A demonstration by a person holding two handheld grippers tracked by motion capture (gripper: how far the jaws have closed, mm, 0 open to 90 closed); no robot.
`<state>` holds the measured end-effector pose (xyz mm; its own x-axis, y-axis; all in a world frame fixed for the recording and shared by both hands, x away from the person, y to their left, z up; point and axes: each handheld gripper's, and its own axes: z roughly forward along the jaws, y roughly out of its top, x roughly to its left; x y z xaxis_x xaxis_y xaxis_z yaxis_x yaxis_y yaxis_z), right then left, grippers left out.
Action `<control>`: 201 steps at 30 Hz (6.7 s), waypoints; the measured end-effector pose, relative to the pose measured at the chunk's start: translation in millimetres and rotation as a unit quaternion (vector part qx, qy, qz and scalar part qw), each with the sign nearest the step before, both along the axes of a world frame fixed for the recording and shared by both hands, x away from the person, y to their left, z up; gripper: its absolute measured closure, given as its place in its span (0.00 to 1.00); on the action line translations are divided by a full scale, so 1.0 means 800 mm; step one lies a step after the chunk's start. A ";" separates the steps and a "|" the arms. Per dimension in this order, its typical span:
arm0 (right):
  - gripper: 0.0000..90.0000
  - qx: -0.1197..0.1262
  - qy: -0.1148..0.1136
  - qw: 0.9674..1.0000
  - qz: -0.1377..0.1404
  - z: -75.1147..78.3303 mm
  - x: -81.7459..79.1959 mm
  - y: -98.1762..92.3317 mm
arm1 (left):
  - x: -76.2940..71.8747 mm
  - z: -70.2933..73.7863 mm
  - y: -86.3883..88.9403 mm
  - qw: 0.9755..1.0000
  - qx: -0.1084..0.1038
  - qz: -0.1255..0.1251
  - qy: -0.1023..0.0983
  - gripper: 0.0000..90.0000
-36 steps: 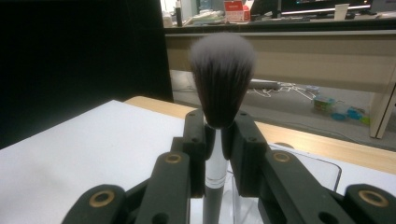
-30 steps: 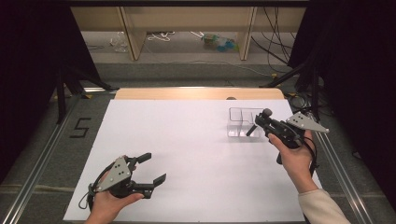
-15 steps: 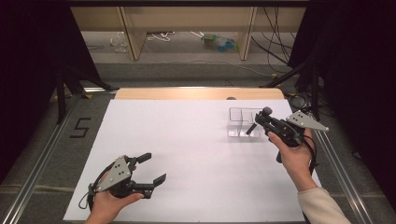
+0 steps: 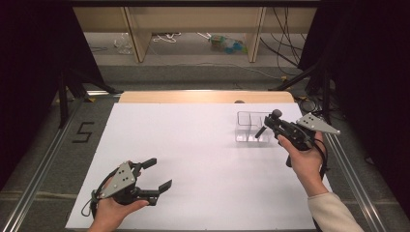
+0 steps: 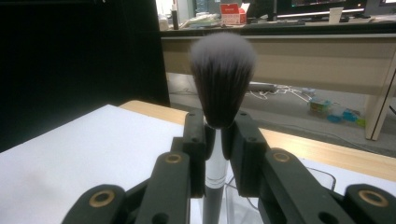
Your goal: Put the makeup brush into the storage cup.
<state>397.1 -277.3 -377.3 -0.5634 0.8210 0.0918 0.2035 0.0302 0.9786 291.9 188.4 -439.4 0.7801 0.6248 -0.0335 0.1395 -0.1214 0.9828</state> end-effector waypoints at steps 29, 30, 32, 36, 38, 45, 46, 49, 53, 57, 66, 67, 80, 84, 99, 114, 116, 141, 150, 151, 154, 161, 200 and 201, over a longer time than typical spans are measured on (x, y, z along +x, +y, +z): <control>0.87 0.000 -0.002 1.000 -0.011 0.005 0.013 -0.003 | 0.001 0.000 0.001 1.000 0.001 -0.002 -0.004 0.17; 0.87 0.000 -0.003 1.000 -0.011 0.005 0.013 -0.003 | 0.001 0.000 0.001 1.000 0.001 -0.001 -0.004 0.17; 0.87 -0.002 -0.002 1.000 -0.013 0.005 0.014 -0.003 | 0.001 0.000 0.001 1.000 -0.002 0.001 0.000 0.17; 0.87 0.003 -0.005 1.000 -0.015 0.005 0.016 -0.003 | 0.001 0.000 0.001 1.000 0.001 -0.001 -0.003 0.17; 0.87 0.003 -0.006 1.000 -0.014 0.006 0.016 -0.003 | 0.001 0.000 0.001 1.000 0.000 0.000 -0.003 0.17; 0.87 0.002 -0.010 1.000 -0.017 0.009 0.018 -0.003 | 0.001 0.000 0.001 1.000 0.001 -0.001 -0.003 0.17; 0.87 0.002 -0.010 1.000 -0.017 0.009 0.018 -0.003 | 0.001 0.000 0.001 1.000 0.002 0.000 -0.003 0.17; 0.87 0.001 -0.006 1.000 -0.018 0.010 0.018 -0.003 | 0.001 0.000 0.001 1.000 0.001 -0.001 -0.003 0.17; 0.87 0.002 -0.009 1.000 -0.016 0.011 0.019 -0.003 | 0.001 0.000 0.001 1.000 0.001 -0.001 -0.002 0.17; 0.87 0.005 -0.013 1.000 -0.021 0.011 0.021 -0.001 | 0.002 0.000 0.001 1.000 0.000 -0.001 -0.003 0.17; 0.87 -0.001 -0.010 1.000 -0.023 0.014 0.022 -0.002 | 0.002 0.000 0.001 1.000 -0.002 0.000 -0.001 0.17; 0.87 0.001 -0.010 1.000 -0.023 0.015 0.023 -0.002 | 0.001 0.000 0.001 1.000 -0.002 0.001 0.000 0.17; 0.87 -0.002 -0.016 1.000 -0.027 0.017 0.026 -0.002 | 0.002 0.000 0.001 1.000 -0.002 0.000 0.000 0.17; 0.87 0.000 -0.014 1.000 -0.025 0.018 0.027 -0.002 | 0.002 0.000 0.001 1.000 -0.001 0.000 -0.001 0.17; 0.87 0.006 -0.023 0.999 -0.030 0.021 0.030 -0.002 | 0.002 0.000 0.001 1.000 -0.001 0.000 -0.001 0.17; 0.87 0.003 -0.017 0.999 -0.032 0.022 0.037 0.000 | 0.002 0.000 0.001 1.000 -0.001 0.000 -0.001 0.17; 0.87 0.001 -0.017 0.999 -0.032 0.023 0.038 0.001 | 0.002 0.000 0.001 1.000 -0.001 0.000 -0.002 0.17; 0.87 -0.001 -0.018 0.999 -0.044 0.020 0.049 0.000 | 0.002 0.001 0.002 1.000 -0.001 -0.001 -0.006 0.17; 0.87 0.000 -0.017 0.999 -0.044 0.020 0.052 0.001 | 0.002 0.001 0.001 1.000 0.000 0.000 -0.006 0.17; 0.87 0.002 -0.022 0.999 -0.047 0.020 0.052 0.001 | 0.002 0.001 0.001 1.000 -0.001 0.000 -0.006 0.17; 0.87 -0.005 -0.015 0.999 -0.048 0.021 0.052 0.000 | 0.002 0.001 0.002 1.000 -0.001 0.000 -0.006 0.17; 0.87 -0.005 -0.014 0.999 -0.049 0.020 0.055 0.001 | 0.003 0.001 0.002 1.000 -0.006 -0.002 -0.009 0.17; 0.87 -0.016 -0.014 0.998 -0.058 0.014 0.069 0.006 | 0.003 0.002 0.002 1.000 0.001 -0.004 -0.010 0.17; 0.87 -0.016 -0.014 0.998 -0.058 0.013 0.069 0.007 | 0.003 0.002 0.002 1.000 0.001 -0.004 -0.010 0.17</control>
<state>452.4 -272.0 -366.7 -0.4656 0.8836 0.0495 0.1806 0.0401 0.9827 294.5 190.3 -438.1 0.7862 0.6178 -0.0164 0.1181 -0.1241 0.9852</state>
